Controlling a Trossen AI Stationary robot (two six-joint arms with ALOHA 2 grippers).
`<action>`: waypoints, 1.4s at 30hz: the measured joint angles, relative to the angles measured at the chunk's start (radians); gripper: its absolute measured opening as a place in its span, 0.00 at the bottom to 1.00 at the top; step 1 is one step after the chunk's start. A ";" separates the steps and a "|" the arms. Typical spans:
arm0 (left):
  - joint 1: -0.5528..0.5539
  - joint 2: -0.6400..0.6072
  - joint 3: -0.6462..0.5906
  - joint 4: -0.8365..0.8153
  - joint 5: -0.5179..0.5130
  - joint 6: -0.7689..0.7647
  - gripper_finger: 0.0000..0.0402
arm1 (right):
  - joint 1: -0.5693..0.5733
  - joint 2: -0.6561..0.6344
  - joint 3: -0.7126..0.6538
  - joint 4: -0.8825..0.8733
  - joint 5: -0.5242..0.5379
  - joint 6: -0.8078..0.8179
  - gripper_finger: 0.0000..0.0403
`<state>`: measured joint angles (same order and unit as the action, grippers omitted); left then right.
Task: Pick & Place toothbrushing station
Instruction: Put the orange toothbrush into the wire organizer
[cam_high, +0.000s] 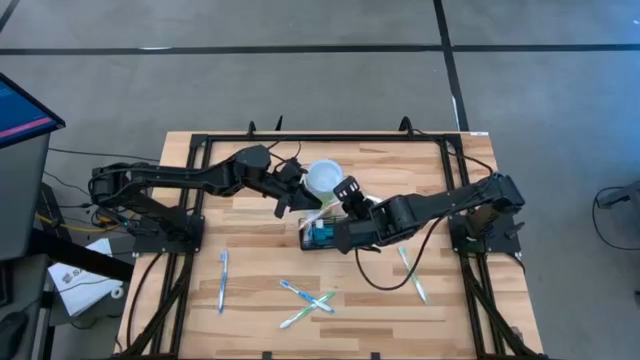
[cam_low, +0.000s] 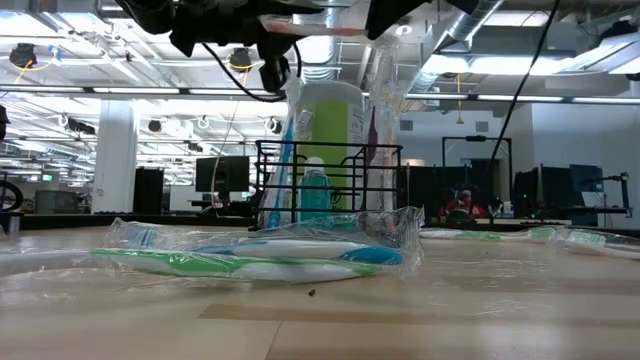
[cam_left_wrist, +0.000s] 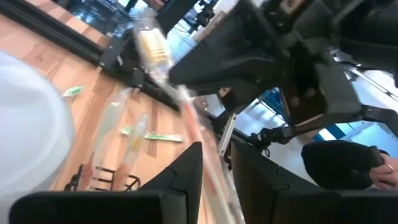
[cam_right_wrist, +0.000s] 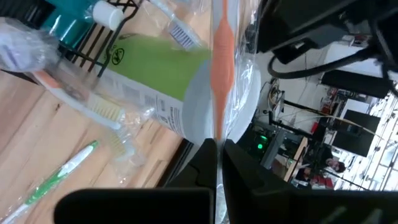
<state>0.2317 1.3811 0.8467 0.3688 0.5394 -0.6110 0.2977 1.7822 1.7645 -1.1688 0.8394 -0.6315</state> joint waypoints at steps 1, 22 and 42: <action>0.000 0.000 0.000 -0.004 -0.002 0.000 0.20 | 0.004 0.000 0.000 0.000 0.000 0.000 0.00; -0.006 0.000 0.000 -0.082 -0.008 -0.033 0.20 | -0.008 0.006 0.000 0.012 0.000 0.002 0.00; -0.017 0.000 0.000 -0.070 0.007 -0.045 0.20 | -0.026 0.006 -0.003 0.091 -0.056 -0.032 0.00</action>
<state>0.2146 1.3811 0.8463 0.2989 0.5461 -0.6556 0.2719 1.7882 1.7618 -1.0776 0.7837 -0.6640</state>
